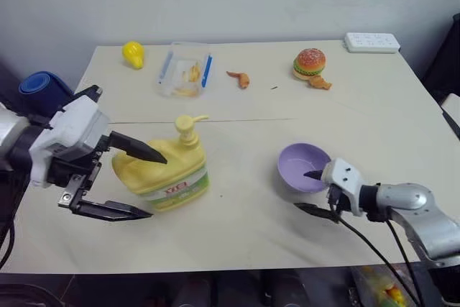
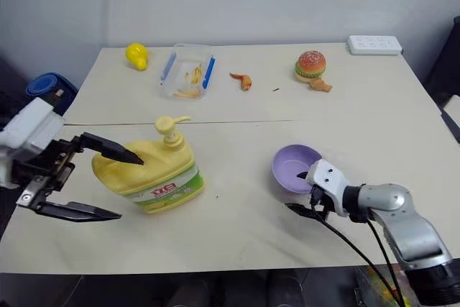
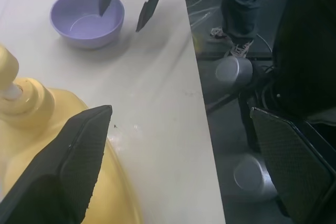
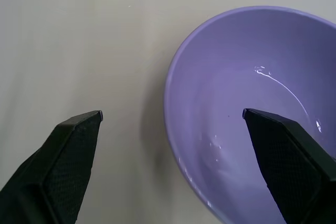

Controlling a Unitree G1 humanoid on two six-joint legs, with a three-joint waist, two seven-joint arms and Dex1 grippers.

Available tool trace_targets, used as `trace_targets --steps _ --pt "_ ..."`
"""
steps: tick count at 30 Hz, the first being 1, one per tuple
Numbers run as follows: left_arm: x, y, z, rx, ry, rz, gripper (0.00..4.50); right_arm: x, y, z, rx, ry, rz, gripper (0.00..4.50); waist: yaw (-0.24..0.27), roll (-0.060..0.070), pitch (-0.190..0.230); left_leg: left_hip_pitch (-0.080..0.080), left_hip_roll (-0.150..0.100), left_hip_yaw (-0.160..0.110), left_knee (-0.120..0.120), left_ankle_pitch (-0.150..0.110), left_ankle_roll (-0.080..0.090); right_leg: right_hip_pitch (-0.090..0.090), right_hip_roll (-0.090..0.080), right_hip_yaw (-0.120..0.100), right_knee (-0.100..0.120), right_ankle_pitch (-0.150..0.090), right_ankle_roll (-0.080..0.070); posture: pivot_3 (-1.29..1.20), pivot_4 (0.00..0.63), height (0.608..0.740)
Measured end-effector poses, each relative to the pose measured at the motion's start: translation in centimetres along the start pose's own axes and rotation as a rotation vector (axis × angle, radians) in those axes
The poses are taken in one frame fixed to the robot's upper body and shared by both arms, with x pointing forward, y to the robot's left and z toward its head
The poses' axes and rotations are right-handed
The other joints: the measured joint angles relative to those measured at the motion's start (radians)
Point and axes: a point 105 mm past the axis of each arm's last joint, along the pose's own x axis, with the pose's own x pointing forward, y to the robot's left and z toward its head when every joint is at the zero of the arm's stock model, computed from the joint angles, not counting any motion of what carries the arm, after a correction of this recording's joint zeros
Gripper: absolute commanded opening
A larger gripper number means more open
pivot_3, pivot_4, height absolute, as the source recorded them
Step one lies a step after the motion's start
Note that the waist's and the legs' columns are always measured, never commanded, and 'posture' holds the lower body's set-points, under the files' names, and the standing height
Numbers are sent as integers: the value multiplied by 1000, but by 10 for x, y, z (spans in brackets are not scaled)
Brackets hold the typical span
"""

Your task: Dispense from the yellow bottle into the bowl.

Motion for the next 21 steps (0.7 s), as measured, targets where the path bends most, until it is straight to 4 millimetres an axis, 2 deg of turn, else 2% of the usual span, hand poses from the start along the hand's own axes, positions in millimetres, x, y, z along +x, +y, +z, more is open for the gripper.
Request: trace_targets --steps 2,4,12,14,18,21 --pt "2 2 0 5 -2 -5 4500 1 0 -3 -7 13 -4 3545 0 0 0 -1 0 0 0 0 0 -1 0 0 0 0 0 0 150 740" --pt "1 3 3 22 -2 0 4500 2 -3 -4 -14 15 -19 2747 1 -1 0 -1 0 1 0 0 0 -1 0 0 0 0 0 0 150 740" --pt "4 5 2 27 -13 0 4500 4 -5 -1 -33 -4 -31 108 1 -2 0 0 1 9 0 0 0 -1 1 2 1 0 0 0 150 740" --pt "4 6 4 31 -19 5 4500 3 -10 6 -62 -21 -46 47 1 -4 -1 1 1 9 0 0 0 -1 1 3 1 0 0 0 150 740" --pt "5 11 10 39 -56 36 4500 4 -9 5 -70 -15 -32 47 0 -7 -1 1 2 9 0 0 0 -1 2 4 1 0 0 0 150 740" --pt "0 25 22 51 -127 115 4500 3 -8 10 -104 -7 12 47 0 -7 0 2 2 9 1 0 0 -1 2 4 2 1 0 0 150 740"
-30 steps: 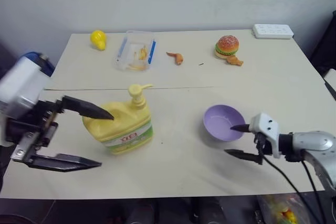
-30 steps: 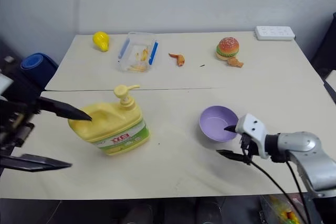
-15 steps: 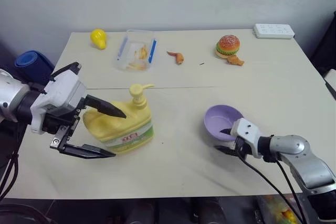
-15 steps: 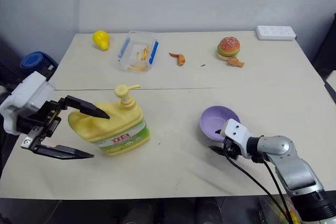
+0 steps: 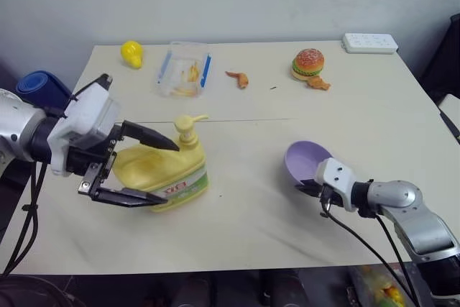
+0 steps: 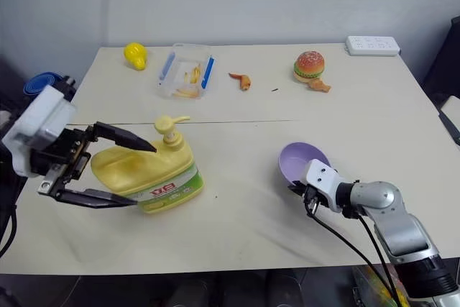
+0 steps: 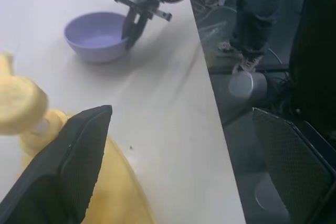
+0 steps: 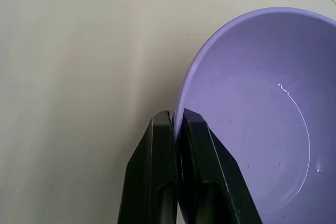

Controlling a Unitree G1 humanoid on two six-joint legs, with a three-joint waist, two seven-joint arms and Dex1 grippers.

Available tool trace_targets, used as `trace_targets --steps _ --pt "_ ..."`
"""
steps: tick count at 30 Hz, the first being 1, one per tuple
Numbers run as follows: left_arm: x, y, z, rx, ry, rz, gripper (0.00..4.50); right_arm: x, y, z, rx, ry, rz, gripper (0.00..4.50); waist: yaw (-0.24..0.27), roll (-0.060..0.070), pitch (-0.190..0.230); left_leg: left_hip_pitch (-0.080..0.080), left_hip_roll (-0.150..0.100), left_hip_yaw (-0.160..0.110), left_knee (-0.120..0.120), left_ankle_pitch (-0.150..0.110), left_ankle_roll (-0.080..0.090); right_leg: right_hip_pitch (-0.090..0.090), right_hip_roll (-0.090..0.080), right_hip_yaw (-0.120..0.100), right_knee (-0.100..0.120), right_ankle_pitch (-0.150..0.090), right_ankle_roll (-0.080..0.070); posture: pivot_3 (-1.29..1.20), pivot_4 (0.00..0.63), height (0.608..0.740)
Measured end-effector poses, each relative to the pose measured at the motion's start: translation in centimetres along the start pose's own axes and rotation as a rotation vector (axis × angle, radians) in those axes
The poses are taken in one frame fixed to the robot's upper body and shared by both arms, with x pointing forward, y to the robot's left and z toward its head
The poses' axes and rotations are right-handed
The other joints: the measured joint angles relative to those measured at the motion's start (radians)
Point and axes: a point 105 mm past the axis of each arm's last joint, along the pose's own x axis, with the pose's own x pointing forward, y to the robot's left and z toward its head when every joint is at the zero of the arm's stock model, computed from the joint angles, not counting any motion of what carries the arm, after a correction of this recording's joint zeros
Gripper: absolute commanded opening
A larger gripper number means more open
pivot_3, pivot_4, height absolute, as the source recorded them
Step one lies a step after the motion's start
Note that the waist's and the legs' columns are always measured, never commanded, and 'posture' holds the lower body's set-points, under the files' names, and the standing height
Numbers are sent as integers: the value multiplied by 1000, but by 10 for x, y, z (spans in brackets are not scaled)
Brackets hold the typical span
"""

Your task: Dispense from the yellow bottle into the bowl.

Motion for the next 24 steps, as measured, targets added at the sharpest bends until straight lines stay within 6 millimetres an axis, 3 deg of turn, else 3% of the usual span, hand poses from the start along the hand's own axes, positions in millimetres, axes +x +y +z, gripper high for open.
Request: trace_targets --steps 3,7,11,15,20,24 --pt "-9 24 15 3 -90 127 4500 -1 -4 16 -67 -8 67 47 -1 -1 1 0 -1 0 1 0 0 -1 1 1 1 1 0 0 150 740" --pt "-24 44 25 -26 -155 218 3998 -9 -26 70 -244 -79 100 0 -5 -1 1 -1 0 3 1 0 -1 -7 6 9 1 3 -1 0 150 740" --pt "-29 51 20 -59 -158 235 2870 -8 -32 111 -388 -111 185 0 -4 -2 1 -4 3 4 1 -1 -2 -11 9 9 0 4 -2 0 150 740" --pt "-23 55 16 -66 -157 215 1694 5 -26 142 -473 -155 294 0 -5 -3 2 -7 2 4 1 -1 -2 -12 9 9 -1 4 -2 0 150 740" --pt "-15 57 25 -29 -183 183 105 25 -33 164 -546 -141 335 0 -3 -3 2 -16 2 2 8 -1 -3 -18 9 7 1 4 -2 0 150 740" --pt "-7 59 20 -27 -161 174 44 35 -33 161 -580 -106 382 0 -6 -4 2 -24 2 2 14 -2 -3 -25 9 8 4 4 -2 0 150 740"
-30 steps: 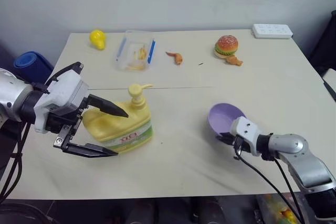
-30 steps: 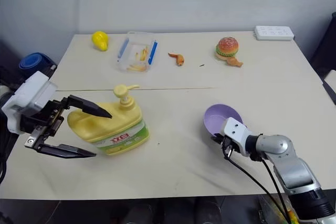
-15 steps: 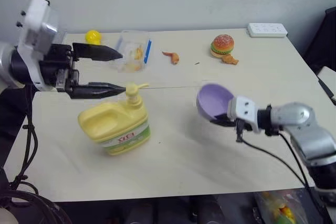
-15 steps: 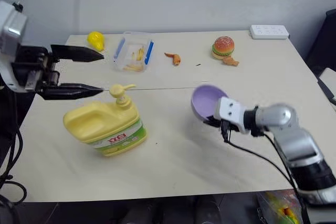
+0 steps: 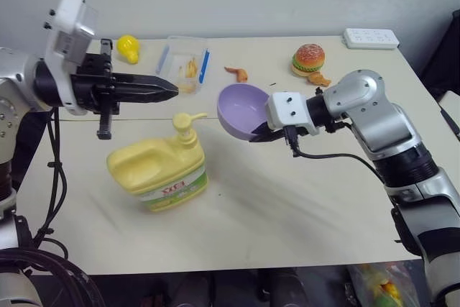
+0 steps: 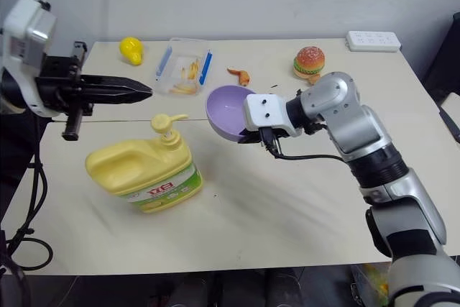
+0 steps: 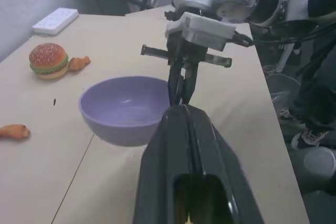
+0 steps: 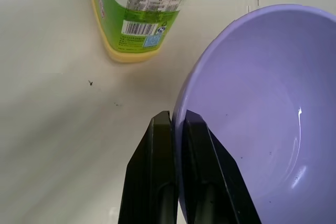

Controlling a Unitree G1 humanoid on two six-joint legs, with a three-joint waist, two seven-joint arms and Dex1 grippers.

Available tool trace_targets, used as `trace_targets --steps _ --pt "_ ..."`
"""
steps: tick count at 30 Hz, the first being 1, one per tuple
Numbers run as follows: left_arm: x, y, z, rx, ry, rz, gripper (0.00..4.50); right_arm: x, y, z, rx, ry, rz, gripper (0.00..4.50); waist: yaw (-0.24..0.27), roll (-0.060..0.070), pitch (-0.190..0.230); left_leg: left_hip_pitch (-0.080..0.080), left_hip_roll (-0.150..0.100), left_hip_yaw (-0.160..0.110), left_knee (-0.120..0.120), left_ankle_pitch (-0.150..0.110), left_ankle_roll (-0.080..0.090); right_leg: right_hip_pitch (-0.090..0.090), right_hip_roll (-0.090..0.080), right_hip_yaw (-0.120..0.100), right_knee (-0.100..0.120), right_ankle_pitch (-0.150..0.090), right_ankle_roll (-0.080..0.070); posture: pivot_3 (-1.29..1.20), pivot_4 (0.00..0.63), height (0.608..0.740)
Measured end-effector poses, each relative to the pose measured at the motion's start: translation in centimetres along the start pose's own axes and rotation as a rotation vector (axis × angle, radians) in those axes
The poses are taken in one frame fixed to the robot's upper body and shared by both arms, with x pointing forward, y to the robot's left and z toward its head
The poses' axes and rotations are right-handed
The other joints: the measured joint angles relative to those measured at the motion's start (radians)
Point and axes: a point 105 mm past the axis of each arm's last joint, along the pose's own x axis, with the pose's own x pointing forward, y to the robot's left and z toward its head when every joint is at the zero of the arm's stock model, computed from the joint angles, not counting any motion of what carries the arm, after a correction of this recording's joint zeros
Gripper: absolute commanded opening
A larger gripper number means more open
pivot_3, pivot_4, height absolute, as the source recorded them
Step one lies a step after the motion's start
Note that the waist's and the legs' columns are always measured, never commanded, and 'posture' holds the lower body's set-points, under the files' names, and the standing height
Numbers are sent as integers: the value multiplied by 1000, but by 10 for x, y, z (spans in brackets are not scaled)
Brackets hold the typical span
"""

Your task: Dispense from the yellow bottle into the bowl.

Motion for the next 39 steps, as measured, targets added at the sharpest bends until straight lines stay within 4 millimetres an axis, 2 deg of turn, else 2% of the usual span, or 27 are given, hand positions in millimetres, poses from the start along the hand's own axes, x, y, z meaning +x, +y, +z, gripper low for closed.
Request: trace_targets --steps 3,8,19,32,39 --pt "3 1 -6 9 31 1 44 3 -3 3 -33 6 32 0 -4 0 0 -1 0 0 0 0 0 -2 0 0 2 0 -1 0 150 740" --pt "5 -1 -12 23 65 -17 44 -5 -16 24 -109 7 49 0 -21 0 0 -1 1 0 2 0 0 -2 0 2 3 1 -1 0 150 740" --pt "11 -3 -17 43 79 -57 44 -2 -28 42 -172 -11 70 0 -25 0 0 -1 1 1 3 0 0 -4 0 3 6 1 -2 0 150 740" --pt "-1 -15 -22 47 132 -70 44 3 -27 42 -203 -11 98 0 -25 0 0 0 1 1 3 0 0 -4 0 4 7 1 -2 0 150 740" --pt "1 -17 -20 57 137 -77 44 3 -22 53 -264 -15 112 0 -25 0 0 0 1 1 3 0 0 -4 0 4 7 1 -2 0 150 740"
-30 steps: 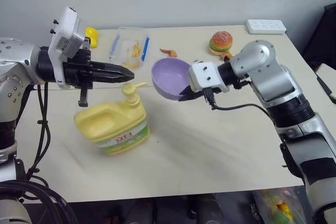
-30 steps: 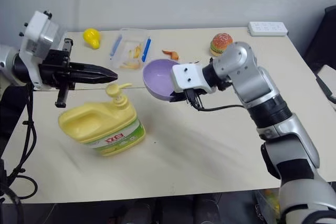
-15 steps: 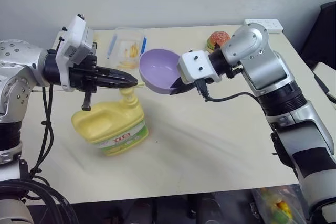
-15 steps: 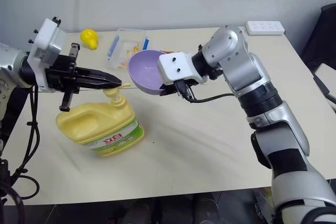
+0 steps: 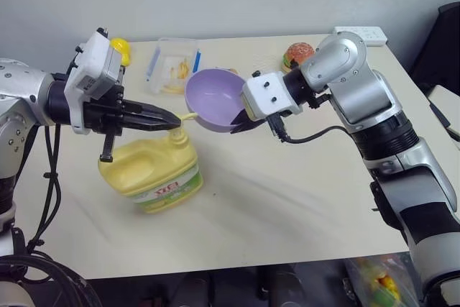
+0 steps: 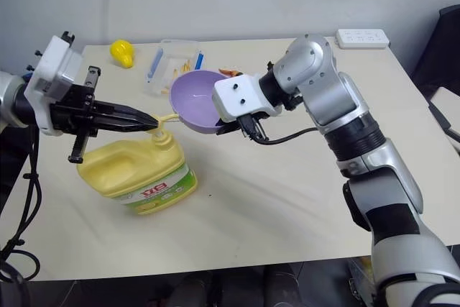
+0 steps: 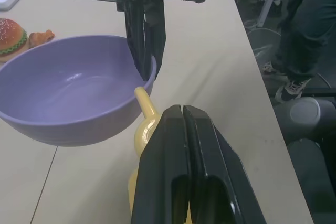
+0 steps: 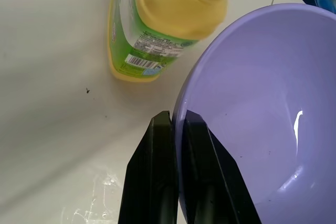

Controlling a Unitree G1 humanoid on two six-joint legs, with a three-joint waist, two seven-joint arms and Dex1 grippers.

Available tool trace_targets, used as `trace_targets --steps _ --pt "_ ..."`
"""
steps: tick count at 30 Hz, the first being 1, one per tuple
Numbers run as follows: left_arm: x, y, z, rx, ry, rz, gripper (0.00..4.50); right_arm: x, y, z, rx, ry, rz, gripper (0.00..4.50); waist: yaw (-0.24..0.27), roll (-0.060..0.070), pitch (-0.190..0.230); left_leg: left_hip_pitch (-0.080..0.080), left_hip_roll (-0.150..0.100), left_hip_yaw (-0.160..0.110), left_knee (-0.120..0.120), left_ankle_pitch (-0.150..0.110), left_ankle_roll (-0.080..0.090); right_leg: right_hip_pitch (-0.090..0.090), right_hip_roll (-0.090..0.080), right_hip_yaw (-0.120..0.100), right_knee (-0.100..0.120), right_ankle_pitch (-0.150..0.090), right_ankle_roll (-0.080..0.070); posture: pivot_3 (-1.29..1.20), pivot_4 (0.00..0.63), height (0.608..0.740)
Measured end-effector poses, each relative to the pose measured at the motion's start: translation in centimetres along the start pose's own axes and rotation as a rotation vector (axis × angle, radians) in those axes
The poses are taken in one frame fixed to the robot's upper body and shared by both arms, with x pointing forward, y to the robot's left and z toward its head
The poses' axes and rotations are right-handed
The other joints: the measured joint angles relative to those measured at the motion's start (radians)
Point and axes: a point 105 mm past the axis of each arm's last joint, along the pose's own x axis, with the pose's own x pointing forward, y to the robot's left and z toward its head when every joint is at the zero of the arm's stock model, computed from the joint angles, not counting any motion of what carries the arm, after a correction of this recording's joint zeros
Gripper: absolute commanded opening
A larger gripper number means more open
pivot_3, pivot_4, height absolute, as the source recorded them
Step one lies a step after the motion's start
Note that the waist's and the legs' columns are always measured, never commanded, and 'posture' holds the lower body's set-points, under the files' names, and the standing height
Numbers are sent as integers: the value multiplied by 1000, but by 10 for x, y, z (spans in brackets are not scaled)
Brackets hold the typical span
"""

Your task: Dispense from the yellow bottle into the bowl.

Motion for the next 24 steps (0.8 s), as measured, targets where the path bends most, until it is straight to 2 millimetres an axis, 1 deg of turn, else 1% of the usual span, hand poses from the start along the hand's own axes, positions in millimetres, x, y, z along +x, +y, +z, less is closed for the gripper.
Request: trace_targets --steps 7,12,17,24 --pt "-1 2 0 5 1 4 44 0 1 11 -47 -20 5 0 0 0 0 0 0 0 0 0 0 0 0 0 0 0 0 0 150 740" --pt "-4 6 -1 -6 -3 24 44 -2 4 14 -56 -17 8 0 0 0 0 0 0 0 0 0 0 0 0 0 0 0 0 0 150 740" --pt "-7 9 7 17 -10 43 44 -3 6 16 -65 -11 13 0 1 0 0 0 0 0 0 0 0 0 0 0 0 0 0 0 150 740" --pt "-7 5 -3 0 14 25 44 -2 6 16 -65 -12 18 0 0 0 0 0 0 0 0 0 0 -1 0 0 0 0 0 0 150 740"
